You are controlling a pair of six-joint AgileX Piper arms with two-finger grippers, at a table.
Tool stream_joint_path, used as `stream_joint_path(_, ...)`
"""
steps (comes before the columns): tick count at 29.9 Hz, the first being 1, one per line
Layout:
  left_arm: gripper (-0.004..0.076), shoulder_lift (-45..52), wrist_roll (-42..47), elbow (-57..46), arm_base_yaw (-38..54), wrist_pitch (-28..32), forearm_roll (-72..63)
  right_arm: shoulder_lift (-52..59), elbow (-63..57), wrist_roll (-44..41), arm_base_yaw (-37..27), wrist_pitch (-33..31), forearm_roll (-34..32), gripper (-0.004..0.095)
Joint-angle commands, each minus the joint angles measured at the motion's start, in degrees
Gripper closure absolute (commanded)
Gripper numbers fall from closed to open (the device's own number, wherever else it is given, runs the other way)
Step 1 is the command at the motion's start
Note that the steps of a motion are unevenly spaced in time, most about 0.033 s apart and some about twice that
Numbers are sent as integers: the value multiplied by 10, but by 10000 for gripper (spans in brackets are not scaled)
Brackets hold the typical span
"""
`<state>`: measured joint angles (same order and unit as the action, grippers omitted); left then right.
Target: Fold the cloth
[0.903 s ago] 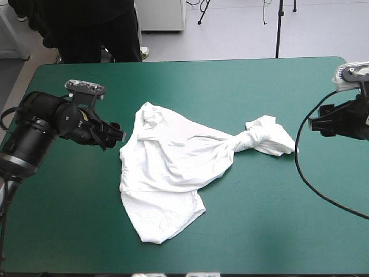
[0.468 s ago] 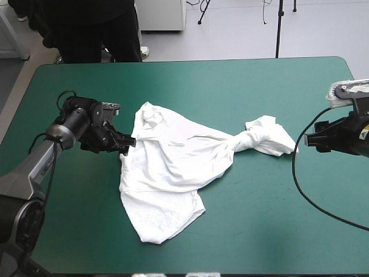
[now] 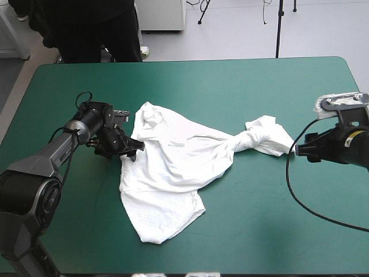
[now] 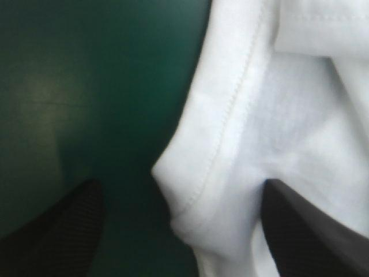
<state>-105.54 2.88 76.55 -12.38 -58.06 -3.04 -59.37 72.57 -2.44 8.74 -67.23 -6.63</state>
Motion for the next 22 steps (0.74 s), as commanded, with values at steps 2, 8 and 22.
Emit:
stream_joint_path(2,414,4,-1,11,0,22,-34,3,-45,0,-1,71,-21,210)
stream_joint_path(8,730,1,-13,11,0,35,-30,-45,-117,-64,-1,173,-45,210)
stream_joint_path(22,733,1,-22,11,0,33,-29,-273,-117,-83,-8,305,-32,212)
